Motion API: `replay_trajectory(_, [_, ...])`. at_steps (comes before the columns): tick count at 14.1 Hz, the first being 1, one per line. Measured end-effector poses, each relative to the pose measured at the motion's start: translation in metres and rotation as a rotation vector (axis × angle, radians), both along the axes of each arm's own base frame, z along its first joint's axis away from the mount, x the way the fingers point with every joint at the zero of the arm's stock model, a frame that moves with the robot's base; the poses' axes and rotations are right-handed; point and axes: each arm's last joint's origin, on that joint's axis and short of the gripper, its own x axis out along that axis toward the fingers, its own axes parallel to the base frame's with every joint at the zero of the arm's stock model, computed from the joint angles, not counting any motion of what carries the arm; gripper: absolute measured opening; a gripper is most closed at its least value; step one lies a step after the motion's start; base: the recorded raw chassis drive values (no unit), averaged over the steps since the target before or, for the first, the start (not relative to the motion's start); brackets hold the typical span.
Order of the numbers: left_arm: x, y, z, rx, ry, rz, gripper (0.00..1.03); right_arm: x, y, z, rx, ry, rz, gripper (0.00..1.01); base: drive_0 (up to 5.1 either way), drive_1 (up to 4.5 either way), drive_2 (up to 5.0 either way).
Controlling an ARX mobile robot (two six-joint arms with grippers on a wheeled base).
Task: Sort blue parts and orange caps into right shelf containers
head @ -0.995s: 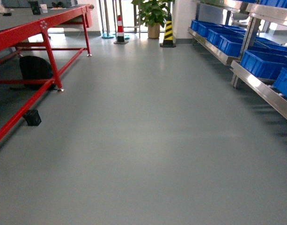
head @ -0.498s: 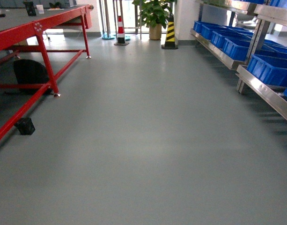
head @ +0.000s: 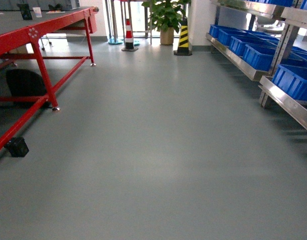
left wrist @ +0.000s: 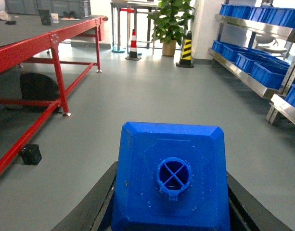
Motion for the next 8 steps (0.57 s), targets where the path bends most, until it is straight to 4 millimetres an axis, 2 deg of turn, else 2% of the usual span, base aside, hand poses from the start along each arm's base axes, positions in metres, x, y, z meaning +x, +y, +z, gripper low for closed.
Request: replay_trajectory(8, [0.0000,0.0002,0.0001,0.000,-0.002,0.001,0.45,0.0000,0.0000,-0.0004,0.000,0.004,0.000,0.41,0.0,4.32,-4.2])
